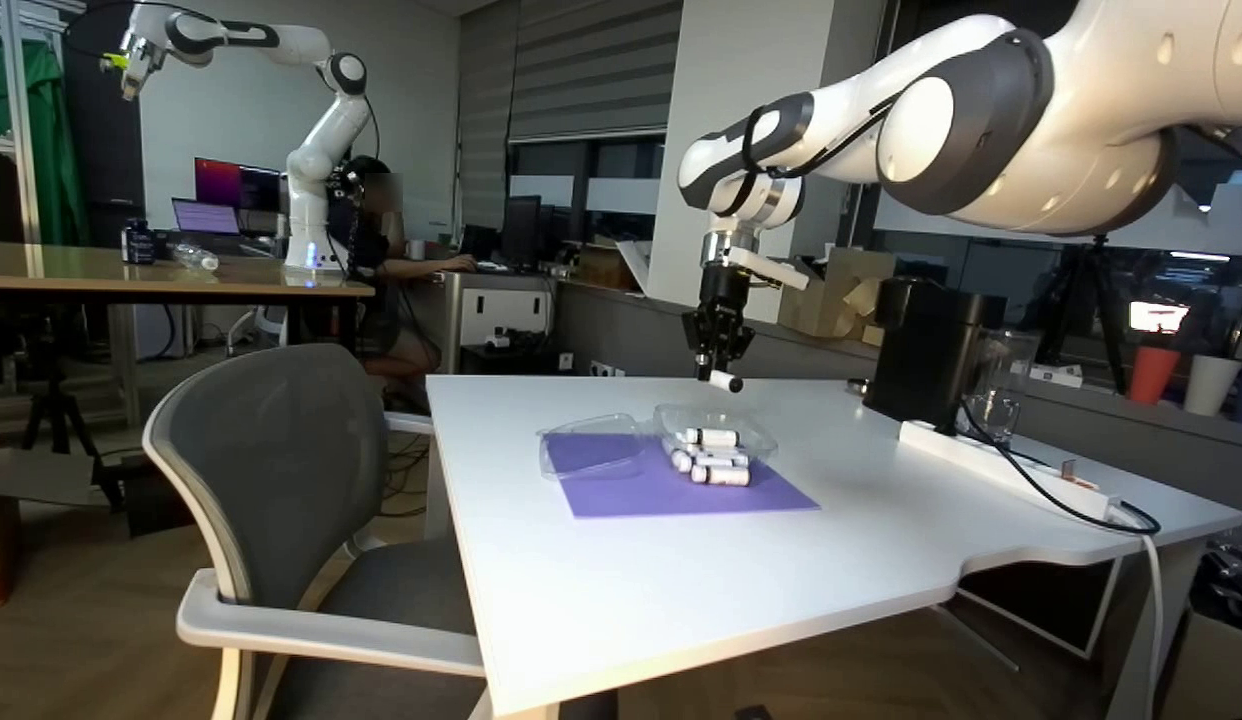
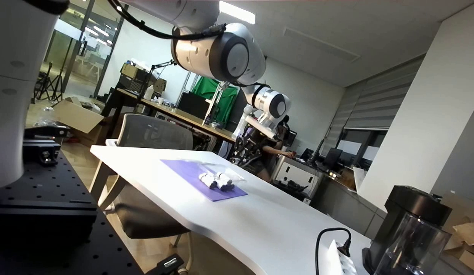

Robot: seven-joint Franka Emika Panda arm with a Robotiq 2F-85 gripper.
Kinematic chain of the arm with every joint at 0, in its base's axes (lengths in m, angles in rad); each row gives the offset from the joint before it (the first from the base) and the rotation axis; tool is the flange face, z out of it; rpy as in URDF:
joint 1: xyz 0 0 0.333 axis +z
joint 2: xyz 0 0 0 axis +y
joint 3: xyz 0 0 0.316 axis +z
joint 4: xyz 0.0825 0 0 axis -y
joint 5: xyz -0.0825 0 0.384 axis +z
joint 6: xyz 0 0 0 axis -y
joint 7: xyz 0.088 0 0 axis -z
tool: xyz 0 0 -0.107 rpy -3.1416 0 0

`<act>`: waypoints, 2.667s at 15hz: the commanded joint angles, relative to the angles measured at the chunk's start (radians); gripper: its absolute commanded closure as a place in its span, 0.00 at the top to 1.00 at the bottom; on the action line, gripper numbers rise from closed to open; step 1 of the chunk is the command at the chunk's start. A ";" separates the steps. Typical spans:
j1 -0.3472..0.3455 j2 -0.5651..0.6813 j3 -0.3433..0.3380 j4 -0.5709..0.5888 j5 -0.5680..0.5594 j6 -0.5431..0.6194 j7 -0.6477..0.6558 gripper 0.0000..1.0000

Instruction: Take the bottle from the table and put it in the clear bowl then close the lid

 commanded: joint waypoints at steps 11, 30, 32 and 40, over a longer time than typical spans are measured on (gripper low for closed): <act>0.047 -0.017 0.006 0.064 -0.012 -0.097 -0.284 1.00; 0.145 -0.041 0.034 0.056 -0.075 -0.004 -0.521 1.00; 0.145 -0.041 0.034 0.056 -0.075 -0.004 -0.522 1.00; 0.110 0.025 0.116 0.066 -0.056 0.179 -0.572 1.00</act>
